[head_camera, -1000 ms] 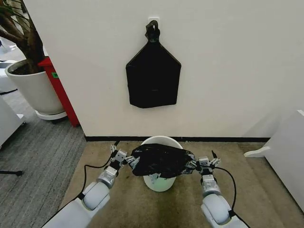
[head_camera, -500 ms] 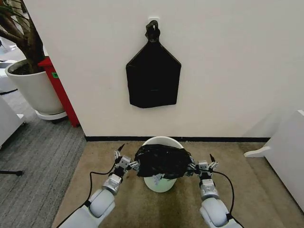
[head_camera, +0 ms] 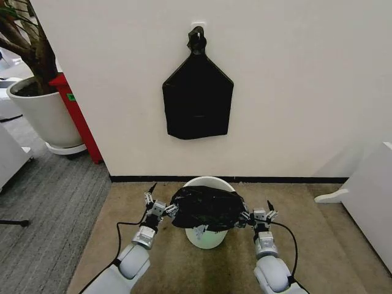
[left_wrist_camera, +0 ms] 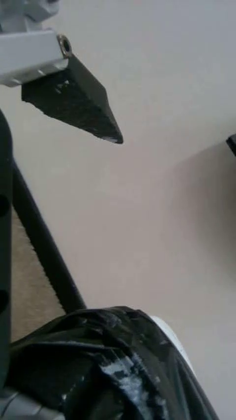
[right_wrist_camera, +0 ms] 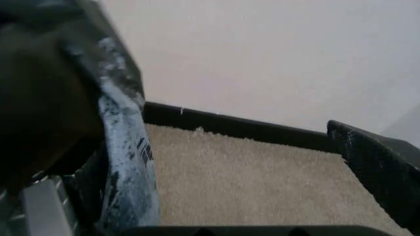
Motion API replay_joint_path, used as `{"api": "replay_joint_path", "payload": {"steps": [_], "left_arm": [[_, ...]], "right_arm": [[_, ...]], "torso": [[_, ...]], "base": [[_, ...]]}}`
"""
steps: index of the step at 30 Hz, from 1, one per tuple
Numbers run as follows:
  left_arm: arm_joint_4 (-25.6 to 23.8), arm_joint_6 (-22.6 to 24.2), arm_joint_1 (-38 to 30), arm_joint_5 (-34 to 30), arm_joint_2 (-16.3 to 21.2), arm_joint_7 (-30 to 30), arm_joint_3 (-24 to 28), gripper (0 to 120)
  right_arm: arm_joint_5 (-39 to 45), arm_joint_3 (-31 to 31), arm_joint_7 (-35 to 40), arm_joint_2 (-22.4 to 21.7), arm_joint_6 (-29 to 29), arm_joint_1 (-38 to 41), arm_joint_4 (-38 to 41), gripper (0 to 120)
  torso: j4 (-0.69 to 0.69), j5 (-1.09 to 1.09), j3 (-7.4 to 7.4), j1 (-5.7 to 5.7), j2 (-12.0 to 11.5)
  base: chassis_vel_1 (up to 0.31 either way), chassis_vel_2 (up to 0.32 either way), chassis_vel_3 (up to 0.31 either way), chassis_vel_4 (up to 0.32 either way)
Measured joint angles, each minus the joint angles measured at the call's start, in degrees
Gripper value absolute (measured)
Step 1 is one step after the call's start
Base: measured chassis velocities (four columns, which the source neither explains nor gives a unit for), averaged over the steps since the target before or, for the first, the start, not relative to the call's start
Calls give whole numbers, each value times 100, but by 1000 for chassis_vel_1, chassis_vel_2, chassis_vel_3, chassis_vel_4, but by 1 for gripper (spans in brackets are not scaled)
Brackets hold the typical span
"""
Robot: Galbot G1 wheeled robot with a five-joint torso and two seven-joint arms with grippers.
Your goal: Place the garbage bag over the trash bin.
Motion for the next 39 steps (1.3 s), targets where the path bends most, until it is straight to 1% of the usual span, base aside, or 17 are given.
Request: {"api": "replay_joint_path", "payload": {"steps": [3,7,10,12,13,16,19,22,23,28,36,39], "left_arm": [[235,-172,-90,99,-135,0,23,100],[191,-249,-100,90,-125,-2,26,100],[-76,-244,-11,9,6,-3,24,100],[-435,-160,192,-138,225,3,-40,100],[-435,-160,192,-138,225,3,-40,100],[-722,-58,414,-302,497,29,-186,100],[-813,16,545,-425,634,80,-284,100],[-771,5,591,-442,642,136,-318,100],[-702,-31,609,-442,606,172,-321,100],[-683,-62,615,-439,509,266,-284,100],[-773,-18,535,-475,559,415,-248,100],[-812,0,521,-542,613,485,-248,100]], "right_arm": [[-45,-18,-8,33,21,-7,3,100],[-78,-24,29,3,30,-17,139,100],[-108,-28,57,-58,9,-99,379,100],[-32,-52,64,-153,-134,-220,717,100],[-32,-52,64,-153,-134,-220,717,100],[43,-77,37,-240,-271,-306,941,100],[3,-80,-25,-274,-337,-322,967,100],[-76,-76,-77,-265,-297,-296,854,100],[-94,-82,-65,-236,-259,-252,756,100],[-106,-112,-40,-180,-249,-208,727,100],[-70,-45,-128,-353,-259,-241,871,100],[119,-13,-371,-448,-244,-245,918,100]], "torso": [[-1,-1,0,0,0],[0,-2,0,0,0],[-1,0,0,0,0],[0,-2,0,0,0],[0,-2,0,0,0],[0,0,0,0,0],[0,-2,-1,0,0],[0,-1,0,0,0],[0,-2,0,0,0],[0,-1,0,0,0],[0,-1,0,0,0],[0,-1,0,0,0]], "base": [[0,0,0,0],[0,0,0,0],[0,0,0,0],[0,0,0,0],[0,0,0,0],[0,0,0,0],[0,0,0,0],[0,0,0,0],[0,0,0,0],[0,0,0,0],[0,0,0,0],[0,0,0,0]]}}
